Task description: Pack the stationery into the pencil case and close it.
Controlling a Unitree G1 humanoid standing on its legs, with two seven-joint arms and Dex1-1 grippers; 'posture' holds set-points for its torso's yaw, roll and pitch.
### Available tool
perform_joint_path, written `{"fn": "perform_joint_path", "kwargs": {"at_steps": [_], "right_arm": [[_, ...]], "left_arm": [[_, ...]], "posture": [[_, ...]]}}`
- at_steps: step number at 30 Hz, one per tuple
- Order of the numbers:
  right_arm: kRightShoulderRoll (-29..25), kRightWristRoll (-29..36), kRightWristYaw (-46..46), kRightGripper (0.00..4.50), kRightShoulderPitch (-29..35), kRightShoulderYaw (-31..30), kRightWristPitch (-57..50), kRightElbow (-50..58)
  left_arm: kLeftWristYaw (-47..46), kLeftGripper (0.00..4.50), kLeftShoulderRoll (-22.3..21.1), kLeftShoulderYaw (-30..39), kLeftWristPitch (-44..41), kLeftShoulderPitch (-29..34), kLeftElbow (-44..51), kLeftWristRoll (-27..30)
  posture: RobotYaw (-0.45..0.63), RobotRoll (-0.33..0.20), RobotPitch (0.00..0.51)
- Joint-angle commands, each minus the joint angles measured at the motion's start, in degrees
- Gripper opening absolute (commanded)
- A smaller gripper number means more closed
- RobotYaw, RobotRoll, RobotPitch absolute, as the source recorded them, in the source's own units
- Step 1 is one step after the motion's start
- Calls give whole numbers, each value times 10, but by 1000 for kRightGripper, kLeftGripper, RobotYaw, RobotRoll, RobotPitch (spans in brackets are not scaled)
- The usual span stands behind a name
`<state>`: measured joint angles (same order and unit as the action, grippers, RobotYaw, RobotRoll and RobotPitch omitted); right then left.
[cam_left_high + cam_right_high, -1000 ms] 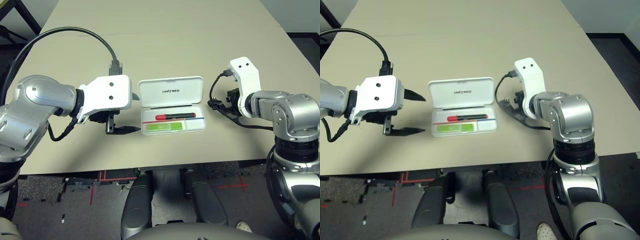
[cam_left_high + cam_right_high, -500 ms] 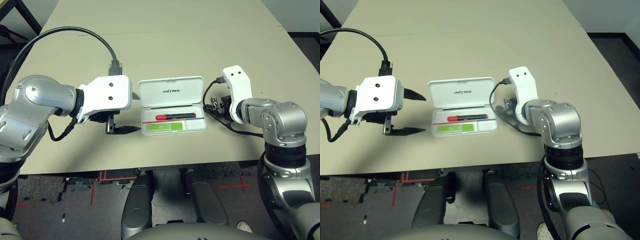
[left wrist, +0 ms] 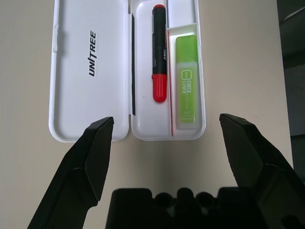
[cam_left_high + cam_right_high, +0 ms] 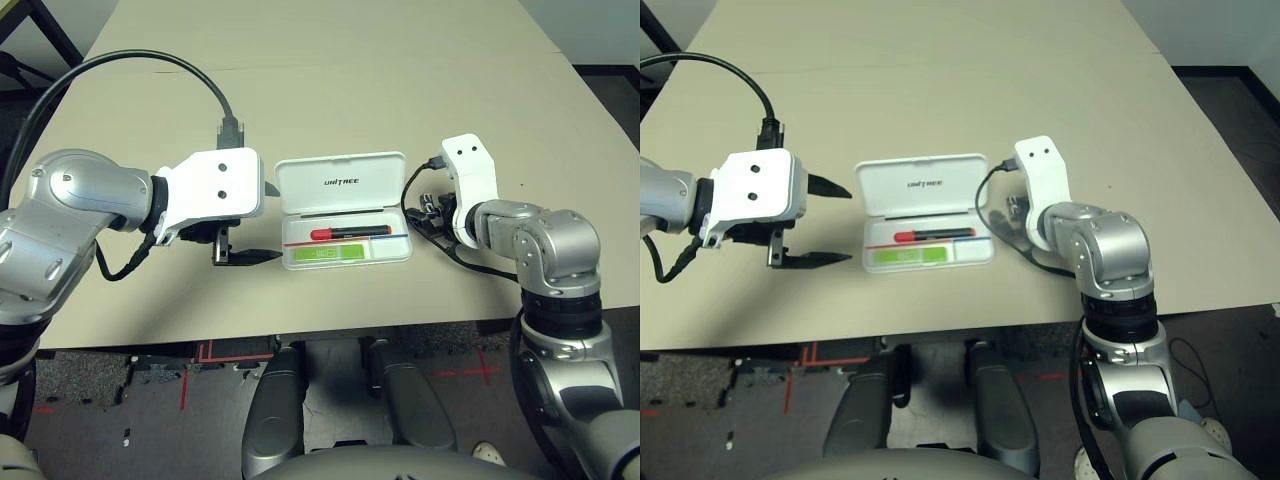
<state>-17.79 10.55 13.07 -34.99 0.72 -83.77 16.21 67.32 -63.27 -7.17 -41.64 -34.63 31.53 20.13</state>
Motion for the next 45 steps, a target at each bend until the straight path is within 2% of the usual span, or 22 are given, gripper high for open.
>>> {"fn": "perform_joint_path", "kwargs": {"at_steps": [1,7,9,15,21,25,34,40,45], "right_arm": [[1,2,0,3196,16,-9,8,-25],[0,3,1,931,20,-12,13,-27],[-1,4,2,331,21,-14,14,-28],[-26,16,26,310,20,-30,16,-25],[-98,53,95,310,8,-61,16,-15],[-176,77,168,310,-18,-91,49,-24],[-344,82,397,310,-70,-170,231,-82],[-401,63,551,310,-94,-206,363,-117],[-410,47,651,310,-110,-221,443,-132]], "left_arm": [[-2,4500,-4,-4,-3,6,17,2],[1,4500,-6,-2,-7,5,19,4],[1,4500,-7,-2,-7,5,19,4],[3,4500,-10,-5,-10,4,19,2],[5,4500,-10,-6,-14,-2,21,4],[5,4500,-11,-6,-17,0,24,5],[5,4500,-13,-7,-20,-1,24,4],[7,4500,-14,-10,-19,-6,19,2],[9,4500,-14,-15,-15,-9,14,0]], "posture": [[49,0,235],[55,0,236],[57,0,234],[61,0,234],[64,0,235],[67,0,235],[72,0,230],[60,0,230],[57,0,231]]}}
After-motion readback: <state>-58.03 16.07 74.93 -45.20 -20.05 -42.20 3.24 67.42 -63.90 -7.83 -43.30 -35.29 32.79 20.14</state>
